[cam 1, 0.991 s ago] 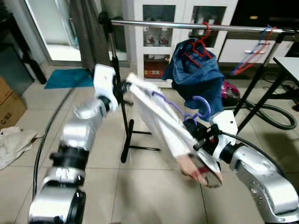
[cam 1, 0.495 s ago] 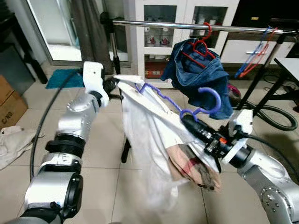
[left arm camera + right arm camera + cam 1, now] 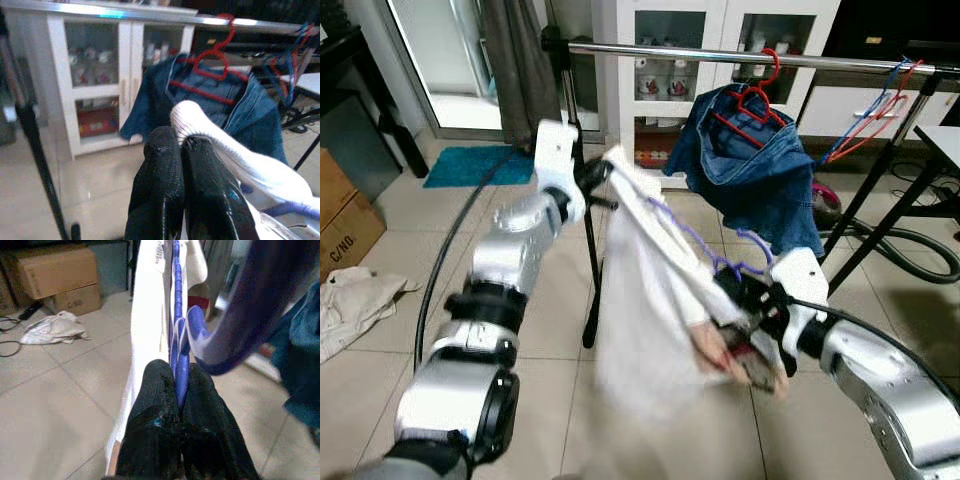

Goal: Hang hanger

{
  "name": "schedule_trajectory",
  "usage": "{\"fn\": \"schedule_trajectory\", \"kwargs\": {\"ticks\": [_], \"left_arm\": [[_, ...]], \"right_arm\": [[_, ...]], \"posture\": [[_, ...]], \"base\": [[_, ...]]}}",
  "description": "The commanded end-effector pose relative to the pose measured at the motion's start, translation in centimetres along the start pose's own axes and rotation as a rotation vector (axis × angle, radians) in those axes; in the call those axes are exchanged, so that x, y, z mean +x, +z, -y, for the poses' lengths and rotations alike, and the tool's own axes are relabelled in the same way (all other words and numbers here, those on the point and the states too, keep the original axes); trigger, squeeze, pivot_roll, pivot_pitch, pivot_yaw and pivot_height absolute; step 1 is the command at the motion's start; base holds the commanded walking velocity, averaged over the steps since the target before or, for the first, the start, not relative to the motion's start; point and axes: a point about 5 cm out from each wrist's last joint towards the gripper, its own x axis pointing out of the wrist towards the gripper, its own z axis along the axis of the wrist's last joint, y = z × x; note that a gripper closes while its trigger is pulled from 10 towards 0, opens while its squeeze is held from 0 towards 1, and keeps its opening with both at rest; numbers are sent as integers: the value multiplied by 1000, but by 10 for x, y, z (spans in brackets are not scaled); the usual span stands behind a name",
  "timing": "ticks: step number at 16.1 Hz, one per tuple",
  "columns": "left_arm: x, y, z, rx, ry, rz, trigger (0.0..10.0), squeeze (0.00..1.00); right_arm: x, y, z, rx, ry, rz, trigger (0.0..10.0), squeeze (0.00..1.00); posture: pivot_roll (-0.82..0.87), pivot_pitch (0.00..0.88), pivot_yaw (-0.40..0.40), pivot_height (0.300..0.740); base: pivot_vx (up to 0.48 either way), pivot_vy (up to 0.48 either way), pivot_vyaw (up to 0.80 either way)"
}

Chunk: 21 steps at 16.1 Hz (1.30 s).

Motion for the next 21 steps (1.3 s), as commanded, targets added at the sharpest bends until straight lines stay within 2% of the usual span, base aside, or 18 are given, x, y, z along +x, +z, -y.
{"fn": "schedule_trajectory", "kwargs": {"ticks": [1, 2, 3, 4, 6, 7, 9, 11, 12, 13, 14, 16, 18, 21], "left_arm": [[0, 18, -2, 33, -18, 32, 0, 0], [0, 19, -2, 19, -38, 22, 0, 0], [0, 17, 1, 27, -86, 2, 0, 0], [-1, 17, 2, 35, -95, -1, 0, 0], [-2, 14, 2, 38, -77, -1, 0, 0], [-2, 14, 1, 26, -60, 9, 0, 0], [-2, 15, 1, 18, -62, 27, 0, 0], [-1, 19, -6, 23, -4, 30, 0, 0], [-1, 23, -16, -10, 58, 48, 0, 0], [-2, 26, -26, -64, 86, 56, 0, 0], [-3, 27, -29, -84, 89, 56, 0, 0], [-9, 14, -46, -192, 133, -13, 0, 0], [-11, 1, -48, -209, 149, -40, 0, 0], [-12, -23, -45, -216, 188, -97, 0, 0]], "right_arm": [[2, 6, -8, -65, 71, 15, 10000, 0], [2, 4, -13, -130, 119, -13, 10000, 0], [2, 2, -15, -149, 127, -15, 10000, 0], [3, 4, -14, -119, 118, 10, 10000, 0], [1, 15, -14, 25, 114, 134, 10000, 0], [-1, 18, -14, 62, 133, 171, 10000, 0], [-2, 18, -15, 59, 145, 177, 10000, 0], [-3, 19, -23, 61, 228, 179, 10000, 0], [-8, 11, -30, 5, 302, 120, 10000, 0], [-13, 4, -32, -1, 342, 85, 10000, 0], [-14, 2, -32, 6, 345, 82, 10000, 0], [-21, 4, -22, 88, 293, 147, 10000, 0], [-23, 8, -13, 155, 218, 209, 10000, 0], [-25, 16, -14, 233, 216, 286, 10000, 0]], "posture": [[39, 0, 32, 740], [40, 0, 27, 740], [41, 0, 23, 740], [40, 0, 22, 740], [41, 0, 18, 740], [39, 0, 19, 740], [39, 0, 19, 740], [41, 0, 18, 740], [42, 0, 18, 740], [43, 0, 18, 740], [43, 0, 18, 740], [44, 0, 25, 740], [42, 0, 28, 740], [40, 0, 34, 740]], "base": [[0, 0, 0], [0, 0, 0], [0, 0, 0], [0, 0, 0], [0, 0, 0], [0, 0, 0], [0, 0, 0], [0, 0, 0], [0, 0, 0], [0, 0, 0], [0, 0, 0], [0, 0, 0], [0, 0, 0], [0, 0, 0]]}}
